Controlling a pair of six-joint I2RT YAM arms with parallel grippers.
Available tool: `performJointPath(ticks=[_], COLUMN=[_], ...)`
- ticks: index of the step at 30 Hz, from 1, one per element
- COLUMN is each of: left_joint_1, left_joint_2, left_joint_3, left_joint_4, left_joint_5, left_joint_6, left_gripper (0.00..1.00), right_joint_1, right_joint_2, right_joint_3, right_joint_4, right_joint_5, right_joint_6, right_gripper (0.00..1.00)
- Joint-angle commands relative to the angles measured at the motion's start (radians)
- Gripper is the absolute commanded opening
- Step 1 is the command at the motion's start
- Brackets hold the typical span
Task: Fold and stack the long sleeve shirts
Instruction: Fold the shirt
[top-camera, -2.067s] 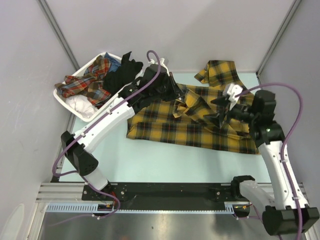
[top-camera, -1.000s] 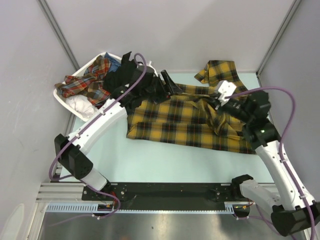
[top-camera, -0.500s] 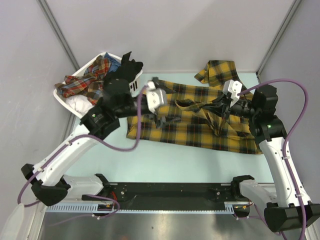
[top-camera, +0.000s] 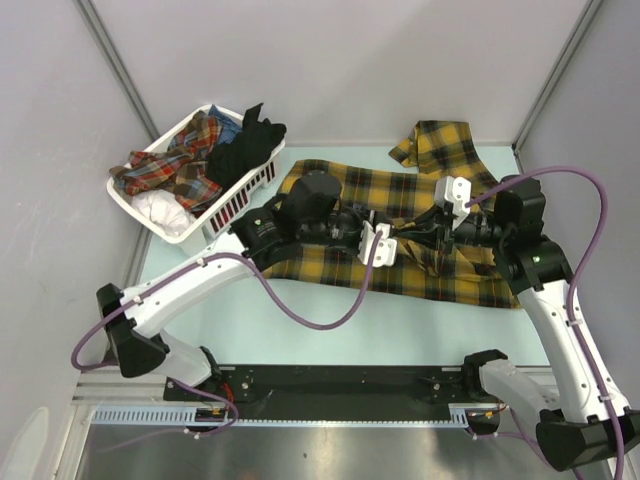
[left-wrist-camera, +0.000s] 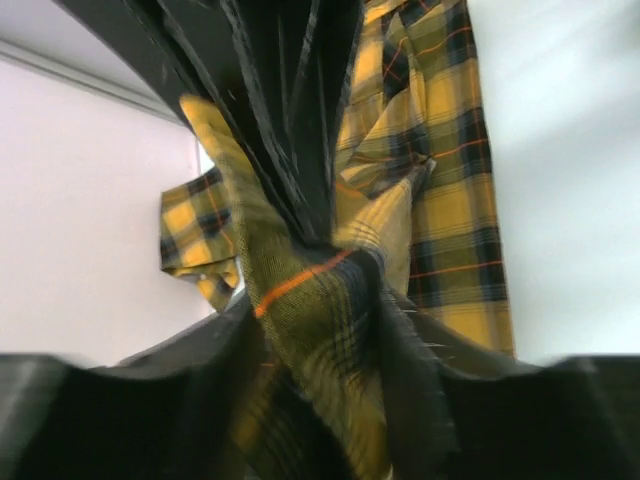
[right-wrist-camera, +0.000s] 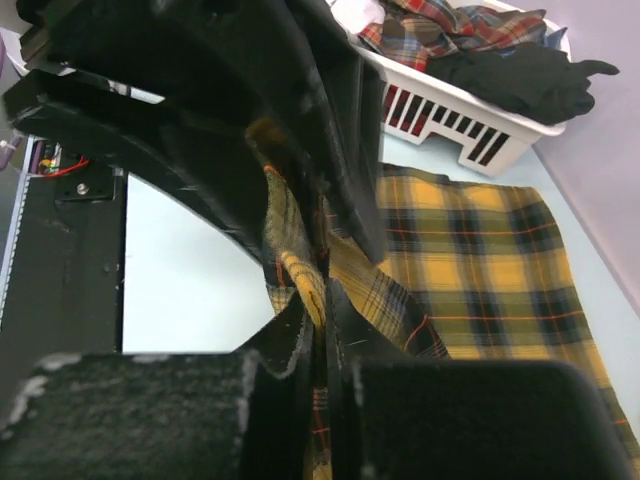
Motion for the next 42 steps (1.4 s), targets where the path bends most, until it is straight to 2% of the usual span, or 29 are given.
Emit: performJointPath(ticks=[1, 2, 3, 5, 6, 10, 12, 15, 17, 18, 19, 24, 26, 29, 35, 36, 38, 42], left_joint_1=[-0.003, 0.002, 0.017, 0.033, 0.052, 0.105, 0.137, 0.146, 0.146, 0.146, 0.146, 0.151, 0.155, 0.16, 0.178, 0.183, 0.197, 0.209], left_joint_2=[0.059, 0.081, 0.11, 0.2, 0.232, 0.453, 0.524, 0.631, 0.685, 0.7, 0.717, 0.814, 0.831, 0.848, 0.84, 0.837, 0.831, 0.803], left_joint_3=[0.139, 0.166, 0.224, 0.291, 0.37, 0.587, 0.706, 0.788, 0.802, 0.805, 0.806, 0.837, 0.842, 0.854, 0.84, 0.837, 0.826, 0.762], left_joint_4=[0.044, 0.049, 0.067, 0.095, 0.116, 0.179, 0.216, 0.282, 0.311, 0.337, 0.345, 0.405, 0.428, 0.501, 0.641, 0.646, 0.656, 0.685], left_joint_5=[-0.018, -0.021, -0.024, -0.06, -0.077, -0.212, -0.28, -0.404, -0.461, -0.473, -0.491, -0.599, -0.611, -0.616, -0.622, -0.614, -0.581, -0.509], left_joint_6=[0.022, -0.04, -0.083, -0.229, -0.275, -0.545, -0.626, -0.711, -0.734, -0.734, -0.737, -0.75, -0.756, -0.774, -0.843, -0.881, -0.912, -0.969], left_gripper=[0.17, 0.04, 0.0, 0.0, 0.0, 0.0, 0.0, 0.0, 0.0, 0.0, 0.0, 0.0, 0.0, 0.0, 0.0, 0.02, 0.04, 0.05], right_joint_1=[-0.001, -0.033, -0.059, -0.16, -0.194, -0.441, -0.568, -0.677, -0.706, -0.716, -0.725, -0.731, -0.695, -0.58, -0.338, -0.319, -0.274, -0.262], right_joint_2=[-0.017, -0.017, -0.012, 0.001, 0.006, 0.047, 0.078, 0.104, 0.109, 0.113, 0.116, 0.135, 0.146, 0.138, 0.144, 0.155, 0.196, 0.299], right_joint_3=[0.021, 0.019, 0.016, 0.021, 0.024, 0.058, 0.088, 0.108, 0.098, 0.076, 0.061, -0.06, -0.096, -0.181, -0.399, -0.416, -0.451, -0.47], right_joint_4=[0.017, 0.037, 0.054, 0.097, 0.106, 0.081, 0.021, -0.163, -0.309, -0.356, -0.431, -0.588, -0.668, -0.541, -0.061, 0.046, 0.129, 0.327], right_joint_5=[0.06, 0.083, 0.126, 0.145, 0.174, 0.137, 0.059, 0.011, 0.016, 0.025, 0.037, 0.062, 0.041, 0.089, 0.278, 0.303, 0.367, 0.461], right_joint_6=[0.007, 0.026, 0.068, 0.097, 0.123, 0.133, 0.069, -0.073, -0.252, -0.312, -0.422, -0.689, -0.786, -0.685, -0.42, -0.373, -0.346, -0.271], right_gripper=[0.15, 0.25, 0.42, 0.57, 0.65, 0.7, 0.68, 0.61, 0.57, 0.5, 0.48, 0.31, 0.24, 0.23, 0.24, 0.24, 0.26, 0.27])
